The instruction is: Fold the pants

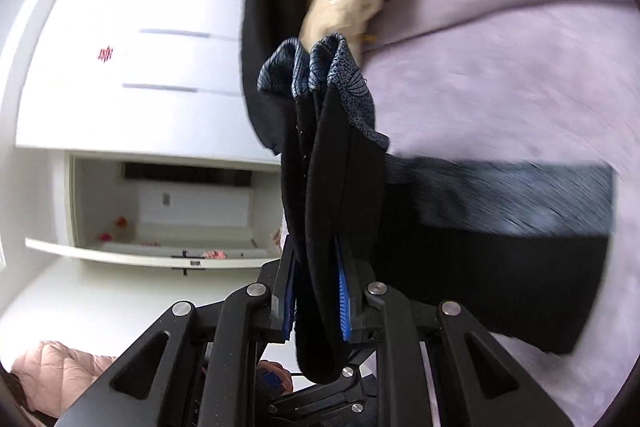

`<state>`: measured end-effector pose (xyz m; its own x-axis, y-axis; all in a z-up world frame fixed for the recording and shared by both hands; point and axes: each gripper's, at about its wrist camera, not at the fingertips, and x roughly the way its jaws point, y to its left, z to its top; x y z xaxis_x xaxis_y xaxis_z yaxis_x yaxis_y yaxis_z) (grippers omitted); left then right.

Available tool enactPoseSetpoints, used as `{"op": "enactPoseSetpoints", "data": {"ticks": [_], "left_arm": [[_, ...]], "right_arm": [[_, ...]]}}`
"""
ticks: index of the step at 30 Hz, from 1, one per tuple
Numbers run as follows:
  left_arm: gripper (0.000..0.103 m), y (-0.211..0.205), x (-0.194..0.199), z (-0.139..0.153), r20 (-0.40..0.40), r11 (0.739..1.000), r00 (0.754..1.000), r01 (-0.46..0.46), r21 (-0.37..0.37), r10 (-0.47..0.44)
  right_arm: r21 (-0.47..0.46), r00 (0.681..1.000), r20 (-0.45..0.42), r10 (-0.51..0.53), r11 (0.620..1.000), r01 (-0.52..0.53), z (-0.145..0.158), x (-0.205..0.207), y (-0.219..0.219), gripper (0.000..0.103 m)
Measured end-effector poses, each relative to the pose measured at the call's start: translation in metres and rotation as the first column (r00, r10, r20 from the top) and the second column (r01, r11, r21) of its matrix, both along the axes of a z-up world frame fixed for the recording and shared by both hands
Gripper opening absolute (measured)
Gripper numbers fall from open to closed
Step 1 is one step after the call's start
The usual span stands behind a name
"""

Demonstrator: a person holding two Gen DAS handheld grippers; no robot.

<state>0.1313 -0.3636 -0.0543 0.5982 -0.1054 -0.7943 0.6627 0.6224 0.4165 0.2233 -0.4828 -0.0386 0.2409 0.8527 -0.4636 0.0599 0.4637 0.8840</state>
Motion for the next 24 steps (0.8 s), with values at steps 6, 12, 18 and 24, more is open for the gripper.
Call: {"op": "enactPoseSetpoints", "data": {"ticks": [6, 12, 18, 24], "left_arm": [[0.039, -0.045, -0.015, -0.081, -0.086, 0.987, 0.996, 0.05, 0.155, -0.037], [0.045, -0.027, -0.006, -0.079, -0.192, 0.994, 0.981, 0.011, 0.107, 0.01], [0.059, 0.03, 0.004, -0.027, -0.307, 0.987, 0.944, -0.148, -0.067, 0.121], [0.072, 0.108, 0.055, -0.022, -0.344, 0.918, 0.87, -0.393, -0.049, 0.354]], "right_arm": [[-0.002, 0.987, -0.124, -0.103, 0.995, 0.104, -0.098, -0.034, -0.046, 0.021], [-0.054, 0.975, -0.167, -0.149, 0.988, 0.142, -0.12, -0.045, -0.049, 0.021], [-0.274, 0.98, -0.15, -0.134, 0.958, 0.088, -0.103, -0.054, -0.034, 0.021], [-0.455, 0.96, -0.178, -0.216, 0.883, 0.114, -0.071, -0.06, -0.027, 0.052]]}}
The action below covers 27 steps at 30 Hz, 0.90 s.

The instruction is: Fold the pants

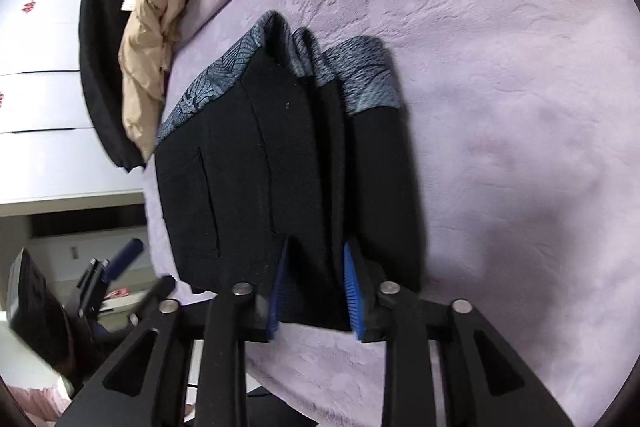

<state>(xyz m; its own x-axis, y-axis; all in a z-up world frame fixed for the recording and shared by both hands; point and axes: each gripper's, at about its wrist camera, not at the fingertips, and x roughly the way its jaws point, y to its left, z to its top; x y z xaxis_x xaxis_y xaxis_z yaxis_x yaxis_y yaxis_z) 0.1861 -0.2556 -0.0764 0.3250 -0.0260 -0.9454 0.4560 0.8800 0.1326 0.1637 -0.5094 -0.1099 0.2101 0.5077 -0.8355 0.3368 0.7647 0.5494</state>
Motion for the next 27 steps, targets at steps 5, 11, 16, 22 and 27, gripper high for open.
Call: {"op": "enactPoseSetpoints", "data": {"ticks": [5, 11, 16, 22, 27], "left_arm": [[0.091, 0.037, 0.044, -0.004, -0.012, 0.991, 0.991, -0.136, -0.021, 0.135], [0.093, 0.036, 0.088, -0.03, -0.066, 0.972, 0.972, -0.229, -0.05, 0.226], [0.103, 0.042, 0.096, -0.057, -0.083, 0.965, 0.965, -0.254, -0.061, 0.249], [0.103, 0.046, 0.078, -0.041, -0.109, 0.976, 0.971, -0.215, -0.023, 0.211], [0.103, 0.052, 0.046, -0.033, -0.154, 0.978, 0.967, -0.207, -0.003, 0.204]], "right_arm": [[-0.146, 0.991, 0.13, 0.008, 0.989, 0.011, 0.044, 0.002, 0.012, 0.057], [-0.247, 0.98, 0.166, 0.11, 0.967, -0.066, 0.045, 0.074, 0.059, 0.057], [-0.32, 0.995, 0.009, 0.096, 0.943, -0.088, -0.013, 0.079, 0.05, 0.057], [-0.289, 0.998, 0.0, 0.061, 0.956, -0.058, 0.005, 0.054, 0.034, 0.081], [-0.245, 0.999, -0.028, 0.033, 0.969, -0.039, 0.013, 0.017, 0.027, 0.082]]}}
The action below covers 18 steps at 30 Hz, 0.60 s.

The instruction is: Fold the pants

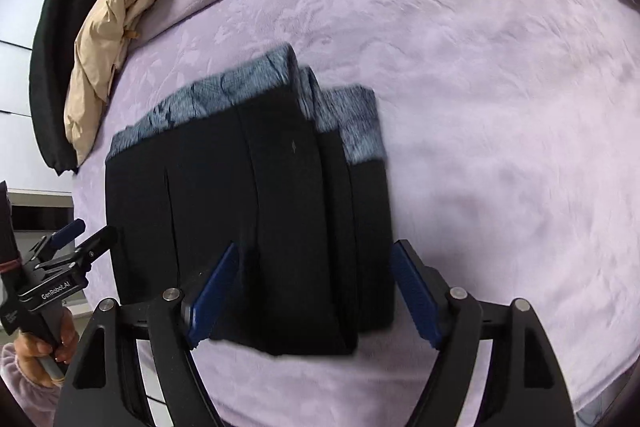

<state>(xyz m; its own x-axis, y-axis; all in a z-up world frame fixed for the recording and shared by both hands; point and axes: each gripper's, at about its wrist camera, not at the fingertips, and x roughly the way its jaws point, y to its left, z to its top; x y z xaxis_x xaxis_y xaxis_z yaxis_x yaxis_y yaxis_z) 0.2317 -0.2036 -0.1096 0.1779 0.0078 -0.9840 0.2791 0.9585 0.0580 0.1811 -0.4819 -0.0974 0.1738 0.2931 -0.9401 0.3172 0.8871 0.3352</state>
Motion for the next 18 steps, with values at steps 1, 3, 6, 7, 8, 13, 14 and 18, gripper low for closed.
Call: {"op": "enactPoseSetpoints", "data": {"ticks": [1, 3, 6, 7, 8, 13, 14, 18], "left_arm": [[0.103, 0.0, -0.007, 0.002, -0.009, 1.0, 1.0, 0.002, 0.007, -0.002], [0.103, 0.0, -0.02, 0.007, -0.028, 1.0, 1.0, 0.004, 0.019, -0.004], [0.103, -0.002, -0.037, 0.013, -0.049, 1.0, 0.999, 0.003, 0.021, -0.002], [0.103, -0.002, -0.042, 0.014, -0.055, 1.0, 0.998, -0.002, 0.02, 0.003], [0.103, -0.002, -0.046, 0.015, -0.062, 1.0, 0.998, -0.009, 0.021, 0.011], [0.103, -0.001, -0.058, 0.014, -0.085, 0.998, 0.995, -0.048, 0.037, 0.051], [0.103, -0.001, -0.059, 0.014, -0.089, 0.998, 0.994, -0.055, 0.039, 0.058], [0.103, -0.001, -0.061, 0.013, -0.1, 0.997, 0.992, -0.069, 0.044, 0.073]], "right_arm": [[0.002, 1.0, -0.01, -0.003, 1.0, 0.003, 0.001, -0.008, -0.002, 0.082], [0.009, 0.999, -0.03, -0.017, 1.0, 0.017, 0.004, -0.026, -0.003, 0.083], [0.042, 0.999, -0.045, -0.026, 0.999, 0.028, 0.007, -0.046, -0.002, 0.086], [0.05, 0.999, -0.047, -0.025, 0.998, 0.027, 0.007, -0.051, -0.002, 0.088], [0.053, 0.998, -0.051, -0.025, 0.998, 0.028, 0.006, -0.053, -0.001, 0.089], [0.073, 0.997, -0.073, -0.018, 0.997, 0.024, 0.004, -0.066, 0.002, 0.092], [0.077, 0.997, -0.072, -0.015, 0.997, 0.021, 0.003, -0.065, 0.003, 0.092], [0.084, 0.998, -0.067, 0.001, 0.996, 0.005, 0.005, -0.064, 0.004, 0.092]]}}
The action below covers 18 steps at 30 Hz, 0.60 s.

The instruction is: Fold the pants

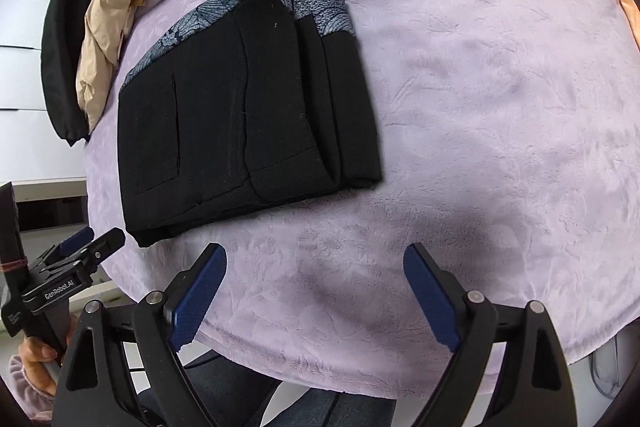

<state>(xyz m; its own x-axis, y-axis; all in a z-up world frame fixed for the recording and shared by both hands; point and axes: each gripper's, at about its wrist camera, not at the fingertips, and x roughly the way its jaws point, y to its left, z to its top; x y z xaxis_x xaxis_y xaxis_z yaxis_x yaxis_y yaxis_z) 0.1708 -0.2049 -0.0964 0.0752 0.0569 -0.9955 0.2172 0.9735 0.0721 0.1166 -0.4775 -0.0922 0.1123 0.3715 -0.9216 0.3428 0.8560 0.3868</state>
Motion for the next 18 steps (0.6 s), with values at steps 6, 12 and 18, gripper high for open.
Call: {"op": "enactPoseSetpoints", "data": {"ticks": [6, 12, 18], "left_arm": [[0.103, -0.001, 0.003, 0.0, 0.005, 1.0, 1.0, -0.005, 0.005, 0.005], [0.103, -0.002, 0.003, -0.002, -0.004, 1.0, 1.0, 0.007, 0.019, -0.007], [0.103, -0.004, 0.004, -0.006, -0.009, 0.999, 1.0, 0.024, 0.035, -0.024]], "right_arm": [[0.012, 1.0, 0.002, -0.008, 1.0, 0.008, -0.001, 0.002, -0.005, 0.092], [0.007, 0.999, -0.006, -0.037, 0.999, 0.037, -0.005, 0.001, -0.014, 0.092], [0.218, 0.99, 0.059, -0.13, 0.969, 0.115, -0.008, 0.015, -0.027, 0.092]]}}
